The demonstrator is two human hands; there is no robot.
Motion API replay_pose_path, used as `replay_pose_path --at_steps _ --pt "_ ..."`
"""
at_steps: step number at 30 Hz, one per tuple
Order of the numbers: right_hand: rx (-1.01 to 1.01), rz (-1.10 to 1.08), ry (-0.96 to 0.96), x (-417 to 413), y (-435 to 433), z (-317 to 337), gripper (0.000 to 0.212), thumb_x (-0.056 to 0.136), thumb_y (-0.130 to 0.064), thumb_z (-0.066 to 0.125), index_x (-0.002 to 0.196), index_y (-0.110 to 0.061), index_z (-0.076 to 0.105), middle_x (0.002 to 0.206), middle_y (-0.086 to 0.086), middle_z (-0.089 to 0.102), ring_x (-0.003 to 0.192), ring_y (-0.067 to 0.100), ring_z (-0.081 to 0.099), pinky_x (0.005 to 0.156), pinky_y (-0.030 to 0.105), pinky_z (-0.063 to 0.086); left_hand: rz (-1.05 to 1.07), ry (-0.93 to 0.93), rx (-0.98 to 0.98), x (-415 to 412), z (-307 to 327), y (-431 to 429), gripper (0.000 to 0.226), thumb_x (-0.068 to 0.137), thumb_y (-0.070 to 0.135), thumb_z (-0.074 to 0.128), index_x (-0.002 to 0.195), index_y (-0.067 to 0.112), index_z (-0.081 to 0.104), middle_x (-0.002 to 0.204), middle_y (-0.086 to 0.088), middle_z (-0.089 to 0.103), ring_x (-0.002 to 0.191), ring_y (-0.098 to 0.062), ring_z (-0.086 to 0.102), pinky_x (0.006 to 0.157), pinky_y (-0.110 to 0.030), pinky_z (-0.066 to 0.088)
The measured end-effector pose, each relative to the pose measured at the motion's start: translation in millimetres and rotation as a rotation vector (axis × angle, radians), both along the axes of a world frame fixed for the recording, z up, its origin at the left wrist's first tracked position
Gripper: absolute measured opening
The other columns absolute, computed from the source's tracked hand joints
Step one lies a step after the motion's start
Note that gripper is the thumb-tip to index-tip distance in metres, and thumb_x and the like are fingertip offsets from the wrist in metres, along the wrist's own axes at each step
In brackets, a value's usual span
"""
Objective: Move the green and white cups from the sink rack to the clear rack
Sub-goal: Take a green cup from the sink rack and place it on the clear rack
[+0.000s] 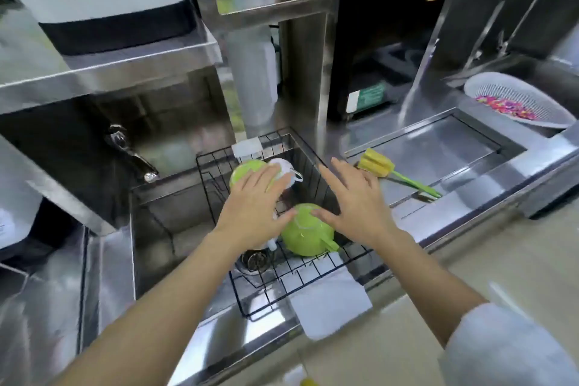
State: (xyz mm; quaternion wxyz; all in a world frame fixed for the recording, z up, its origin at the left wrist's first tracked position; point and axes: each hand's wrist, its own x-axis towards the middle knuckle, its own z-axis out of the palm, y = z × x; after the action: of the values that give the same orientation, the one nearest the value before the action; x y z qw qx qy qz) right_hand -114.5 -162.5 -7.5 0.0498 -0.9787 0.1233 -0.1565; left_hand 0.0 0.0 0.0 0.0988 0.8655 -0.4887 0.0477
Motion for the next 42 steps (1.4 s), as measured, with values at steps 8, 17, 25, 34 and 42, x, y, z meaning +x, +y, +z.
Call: replay_pose_path --at_steps 8,17,25,34,42 --pt "0.094 0.112 0.373 4.5 -5.3 -44.2 0.091 0.072 -0.048 0.068 0.141 -0.01 0.023 0.152 0.018 0.022 0.141 0.03 0.018 0.114 0.04 0.014 -0.04 0.086 0.367 3.1 -52.4 -24.9 0.094 0.069 0.069 0.05 0.143 0.026 0.01 0.154 -0.005 0.017 0.142 -0.021 0.01 0.114 -0.045 -0.003" --pt "0.028 0.079 0.608 24.1 2.1 -58.4 0.1 0.066 -0.056 0.069 0.134 -0.002 0.019 0.144 0.014 0.035 0.141 0.027 0.016 0.114 0.053 0.002 -0.007 0.116 0.342 1.2 -87.1 -38.3 0.114 0.059 0.061 0.067 0.144 0.017 0.004 0.146 -0.014 0.034 0.136 -0.023 0.028 0.113 -0.049 0.0" --pt "-0.032 0.03 0.578 38.7 4.6 -75.0 0.098 0.074 -0.052 0.063 0.138 0.0 0.009 0.144 0.016 0.036 0.141 0.03 0.015 0.112 0.054 0.002 0.032 0.2 0.31 2.4 -90.1 -45.5 0.112 0.054 0.066 0.066 0.139 0.014 0.013 0.131 -0.008 0.049 0.125 -0.022 0.043 0.113 -0.049 -0.005" --pt "-0.029 0.075 0.407 32.8 1.7 -82.1 0.108 0.049 -0.052 0.08 0.131 0.001 0.033 0.116 0.017 0.06 0.124 0.031 0.044 0.099 0.053 0.003 0.085 0.204 0.178 -6.8 -89.8 -37.3 0.109 0.053 0.067 0.066 0.136 0.01 0.023 0.126 -0.008 0.053 0.117 -0.023 0.051 0.112 -0.046 -0.004" --pt "0.202 0.132 0.132 32.1 -1.6 -70.4 0.106 0.054 -0.047 0.078 0.136 -0.01 0.022 0.12 0.012 0.053 0.111 0.027 0.053 0.094 0.049 0.027 0.113 0.142 -0.019 0.0 -69.4 -25.9 0.103 0.051 0.061 0.069 0.133 0.022 0.021 0.132 -0.012 0.048 0.125 -0.028 0.044 0.113 -0.048 0.004"
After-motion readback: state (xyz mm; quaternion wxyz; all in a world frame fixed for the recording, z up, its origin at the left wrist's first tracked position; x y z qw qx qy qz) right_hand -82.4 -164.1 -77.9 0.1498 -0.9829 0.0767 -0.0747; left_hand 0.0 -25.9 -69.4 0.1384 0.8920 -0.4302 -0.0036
